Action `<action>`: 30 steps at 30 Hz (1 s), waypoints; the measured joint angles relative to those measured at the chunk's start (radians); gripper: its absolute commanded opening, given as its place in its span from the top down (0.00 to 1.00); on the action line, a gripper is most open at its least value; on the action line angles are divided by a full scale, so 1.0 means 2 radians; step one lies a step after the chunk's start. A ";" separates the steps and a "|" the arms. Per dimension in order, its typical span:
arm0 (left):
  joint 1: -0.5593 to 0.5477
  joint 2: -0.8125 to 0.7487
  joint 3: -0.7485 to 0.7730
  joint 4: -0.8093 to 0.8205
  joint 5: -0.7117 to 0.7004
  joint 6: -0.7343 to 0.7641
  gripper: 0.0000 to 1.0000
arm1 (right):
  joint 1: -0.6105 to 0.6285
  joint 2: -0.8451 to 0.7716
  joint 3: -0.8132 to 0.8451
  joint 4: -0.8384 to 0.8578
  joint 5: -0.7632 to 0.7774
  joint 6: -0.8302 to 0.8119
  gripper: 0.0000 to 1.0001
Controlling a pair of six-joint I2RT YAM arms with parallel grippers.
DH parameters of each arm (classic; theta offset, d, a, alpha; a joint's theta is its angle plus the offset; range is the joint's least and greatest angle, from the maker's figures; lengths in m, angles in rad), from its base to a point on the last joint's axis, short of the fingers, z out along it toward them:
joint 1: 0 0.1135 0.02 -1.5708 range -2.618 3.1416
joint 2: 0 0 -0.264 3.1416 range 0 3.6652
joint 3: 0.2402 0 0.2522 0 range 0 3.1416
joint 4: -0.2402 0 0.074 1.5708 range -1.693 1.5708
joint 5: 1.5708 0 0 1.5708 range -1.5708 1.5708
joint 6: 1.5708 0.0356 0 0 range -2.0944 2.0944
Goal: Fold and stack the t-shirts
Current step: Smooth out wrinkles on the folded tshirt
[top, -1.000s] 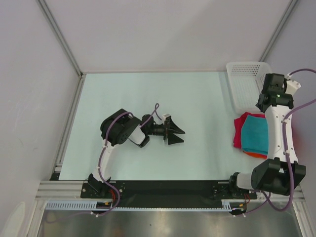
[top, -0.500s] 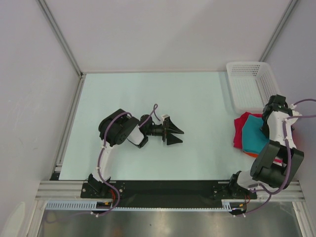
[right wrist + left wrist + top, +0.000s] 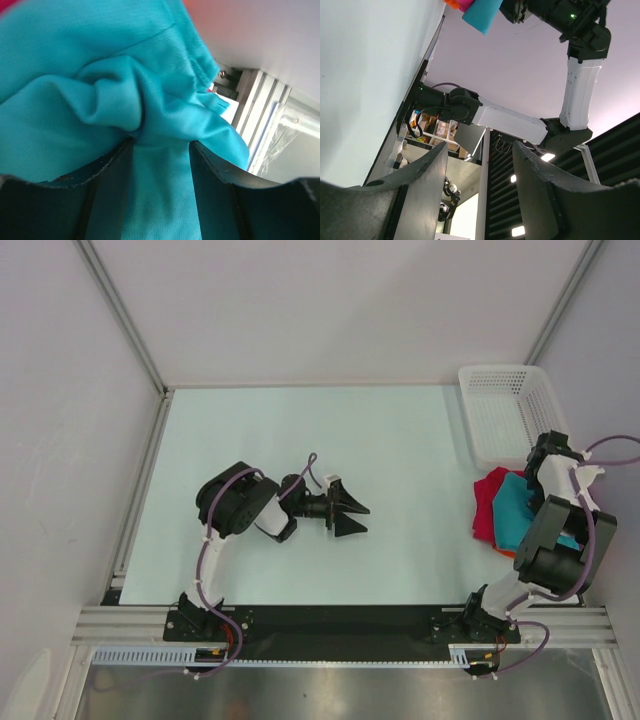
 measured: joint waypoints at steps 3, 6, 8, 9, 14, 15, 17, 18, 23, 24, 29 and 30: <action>0.001 -0.006 -0.007 -0.001 0.000 -0.005 0.40 | 0.046 -0.019 0.041 -0.015 0.015 0.002 0.47; 0.001 -0.011 -0.006 -0.007 0.000 -0.010 0.41 | 0.080 -0.043 0.060 -0.029 0.035 0.005 0.48; 0.003 -0.018 0.002 -0.014 0.006 -0.015 0.40 | 0.145 -0.084 0.094 -0.042 0.064 0.007 0.48; 0.005 -0.023 0.008 -0.018 0.009 -0.018 0.40 | 0.172 -0.104 0.111 -0.044 0.070 0.010 0.48; 0.025 -0.080 0.044 -0.022 0.023 -0.024 0.34 | 0.302 -0.199 0.197 -0.049 0.049 0.025 0.59; 0.030 -0.092 0.054 -0.022 0.027 -0.025 0.31 | 0.320 -0.210 0.198 -0.050 0.031 0.028 0.60; 0.044 -0.116 0.072 -0.021 0.039 -0.026 0.28 | 0.355 -0.220 0.190 -0.050 0.001 0.035 0.59; 0.051 -0.126 0.077 -0.021 0.044 -0.026 0.01 | 0.388 -0.216 0.180 -0.046 -0.019 0.039 0.58; 0.108 -0.179 0.095 -0.025 0.090 -0.004 0.00 | 0.540 -0.104 0.166 -0.035 -0.086 0.043 0.49; 0.120 -0.197 0.102 -0.059 0.101 0.033 0.00 | 0.568 -0.069 0.174 -0.036 -0.091 0.040 0.49; 0.141 -0.226 0.360 -0.601 -0.038 0.453 0.00 | 0.671 0.058 0.246 -0.055 -0.105 0.024 0.45; 0.139 -0.210 0.448 -0.713 -0.096 0.527 0.00 | 0.683 0.072 0.264 -0.056 -0.107 0.022 0.44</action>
